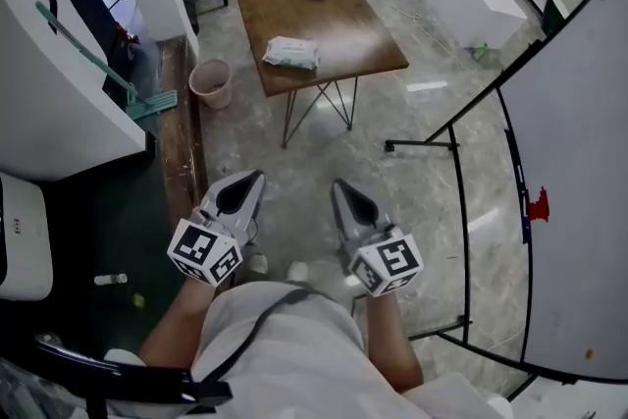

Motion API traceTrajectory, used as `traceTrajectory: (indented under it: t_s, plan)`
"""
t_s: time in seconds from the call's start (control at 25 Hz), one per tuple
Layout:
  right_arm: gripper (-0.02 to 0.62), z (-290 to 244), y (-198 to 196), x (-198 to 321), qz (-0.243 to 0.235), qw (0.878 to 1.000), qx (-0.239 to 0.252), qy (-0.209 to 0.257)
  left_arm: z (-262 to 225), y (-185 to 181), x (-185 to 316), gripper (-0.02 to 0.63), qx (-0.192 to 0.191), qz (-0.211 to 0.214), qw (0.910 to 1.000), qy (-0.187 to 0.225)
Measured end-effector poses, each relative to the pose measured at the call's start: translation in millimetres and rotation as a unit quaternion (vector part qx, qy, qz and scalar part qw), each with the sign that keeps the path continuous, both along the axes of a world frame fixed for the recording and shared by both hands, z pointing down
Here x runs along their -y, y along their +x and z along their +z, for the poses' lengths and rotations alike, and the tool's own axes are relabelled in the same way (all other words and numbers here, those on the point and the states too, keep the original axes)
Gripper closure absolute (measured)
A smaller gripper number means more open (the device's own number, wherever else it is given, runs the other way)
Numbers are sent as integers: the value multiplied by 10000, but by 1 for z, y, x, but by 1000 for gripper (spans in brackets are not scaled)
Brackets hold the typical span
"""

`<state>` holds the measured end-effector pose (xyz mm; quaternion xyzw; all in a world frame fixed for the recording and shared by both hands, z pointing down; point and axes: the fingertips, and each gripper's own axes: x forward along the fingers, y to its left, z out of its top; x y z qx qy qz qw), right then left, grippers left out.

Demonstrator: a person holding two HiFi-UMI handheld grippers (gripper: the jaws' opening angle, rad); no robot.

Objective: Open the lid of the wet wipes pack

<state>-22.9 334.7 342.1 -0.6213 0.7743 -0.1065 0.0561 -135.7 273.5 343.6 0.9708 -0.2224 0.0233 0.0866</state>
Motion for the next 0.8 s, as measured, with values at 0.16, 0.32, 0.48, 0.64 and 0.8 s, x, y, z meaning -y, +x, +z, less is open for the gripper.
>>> traceTrajectory:
  t_s: [0.16,0.32,0.48,0.64,0.8]
  plan:
    - [586,6,11,1,-63,10000,34,31,7,5,0,600,-14,-99,10000,-6]
    - [586,14,21,-1,-79,10000,39,-45,14,10,-2,600,-10,-170,9998,-81]
    - [586,20,27,-3,-117,9999,15,-114,19,12,1,600,1,-222,9996,-146]
    - [586,21,35,-1,-101,9998,31,-147,20,19,4,600,22,-227,9996,-150]
    - [586,23,37,10,-148,9998,12,-147,23,24,15,600,-26,-226,9996,-192]
